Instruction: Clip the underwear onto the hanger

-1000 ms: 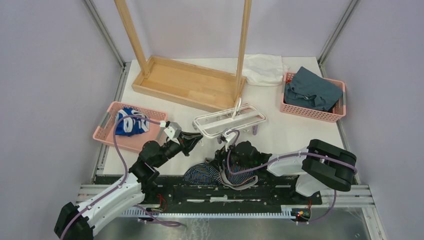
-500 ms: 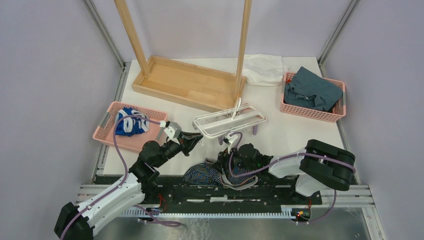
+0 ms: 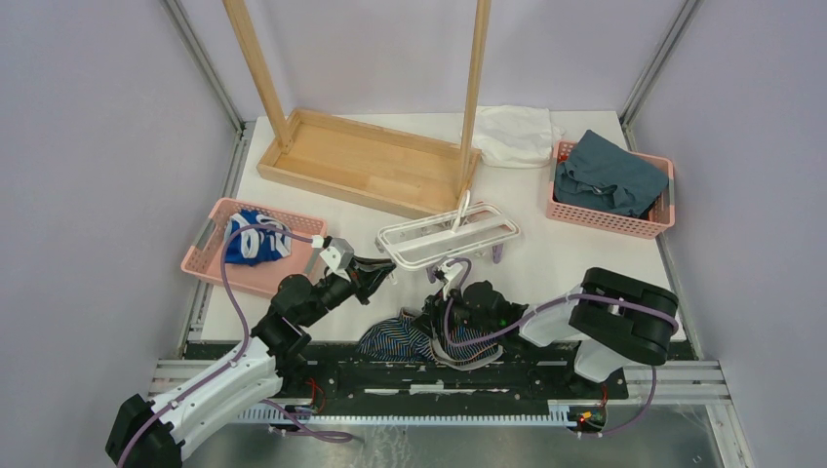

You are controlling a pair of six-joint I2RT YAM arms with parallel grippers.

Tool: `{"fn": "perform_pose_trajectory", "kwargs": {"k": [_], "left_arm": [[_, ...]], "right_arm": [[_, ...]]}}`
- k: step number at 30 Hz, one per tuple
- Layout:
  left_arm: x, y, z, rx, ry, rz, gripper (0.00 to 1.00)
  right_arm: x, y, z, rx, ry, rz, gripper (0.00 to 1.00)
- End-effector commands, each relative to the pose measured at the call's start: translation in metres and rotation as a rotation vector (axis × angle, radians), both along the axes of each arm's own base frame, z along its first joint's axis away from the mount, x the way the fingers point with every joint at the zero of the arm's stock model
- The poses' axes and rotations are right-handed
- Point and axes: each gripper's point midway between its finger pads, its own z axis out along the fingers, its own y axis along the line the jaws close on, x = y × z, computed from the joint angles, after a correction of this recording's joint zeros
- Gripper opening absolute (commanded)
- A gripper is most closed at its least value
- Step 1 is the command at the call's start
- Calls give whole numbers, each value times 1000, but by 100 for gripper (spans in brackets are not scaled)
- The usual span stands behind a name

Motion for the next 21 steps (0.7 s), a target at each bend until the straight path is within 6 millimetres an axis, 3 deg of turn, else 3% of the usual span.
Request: {"fn": "perform_pose_trajectory", "kwargs": {"k": [1, 6, 21], "left_arm": [[0, -2, 46, -96, -95, -6, 3], [1, -2, 46, -96, -97, -4, 3], [1, -4, 46, -96, -96, -11, 3]], "right_arm": [[5, 18, 22, 103, -35, 19, 67], [6, 25, 22, 129, -28, 23, 65], [8, 18, 42, 149, -126, 34, 15]]}}
